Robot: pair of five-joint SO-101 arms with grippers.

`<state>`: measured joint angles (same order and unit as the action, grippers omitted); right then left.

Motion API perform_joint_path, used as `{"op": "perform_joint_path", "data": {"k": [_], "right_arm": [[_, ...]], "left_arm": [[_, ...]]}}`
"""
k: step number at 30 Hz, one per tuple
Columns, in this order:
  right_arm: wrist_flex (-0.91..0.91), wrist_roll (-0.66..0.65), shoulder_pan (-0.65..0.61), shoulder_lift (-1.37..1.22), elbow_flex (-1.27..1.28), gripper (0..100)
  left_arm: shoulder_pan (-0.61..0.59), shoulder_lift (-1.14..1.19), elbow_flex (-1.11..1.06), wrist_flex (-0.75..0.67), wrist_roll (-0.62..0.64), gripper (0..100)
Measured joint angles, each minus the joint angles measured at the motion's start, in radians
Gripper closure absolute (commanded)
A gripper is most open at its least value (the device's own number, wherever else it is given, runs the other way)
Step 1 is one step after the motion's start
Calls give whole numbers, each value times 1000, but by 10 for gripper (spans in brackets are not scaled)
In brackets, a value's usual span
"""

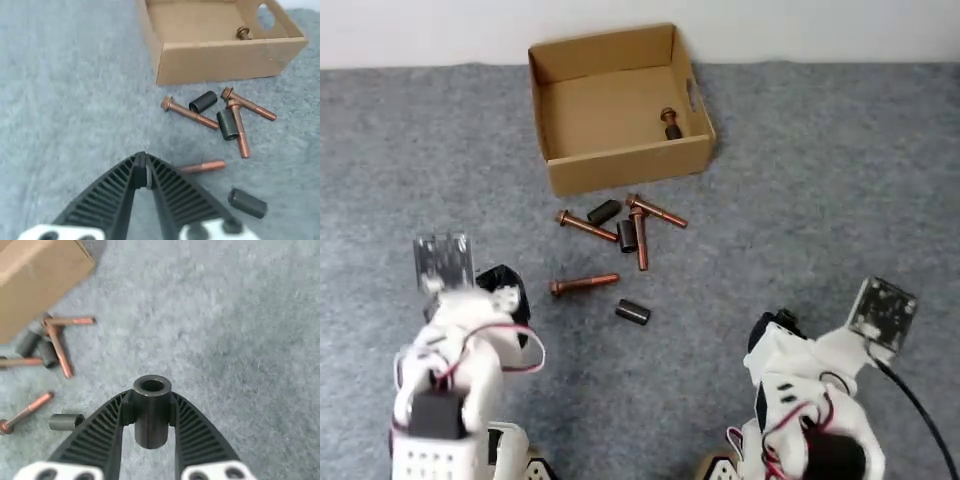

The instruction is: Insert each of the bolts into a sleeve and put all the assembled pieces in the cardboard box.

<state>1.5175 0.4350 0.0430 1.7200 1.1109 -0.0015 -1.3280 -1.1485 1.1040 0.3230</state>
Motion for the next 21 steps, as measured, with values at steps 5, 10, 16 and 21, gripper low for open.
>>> {"op": "perform_joint_path", "data": {"k": [5, 10, 16, 21], "right_arm": [[0, -3, -2, 18, 6, 991], [-3, -3, -2, 20, 6, 991], [-3, -3, -2, 20, 6, 991], [-3, -3, -2, 20, 6, 991]], "left_arm": [[0, 431, 330, 106, 95, 994], [0, 895, 701, 275, 187, 994], [38, 1364, 1108, 443, 338, 992], [98, 1616, 1386, 477, 400, 926]]}}
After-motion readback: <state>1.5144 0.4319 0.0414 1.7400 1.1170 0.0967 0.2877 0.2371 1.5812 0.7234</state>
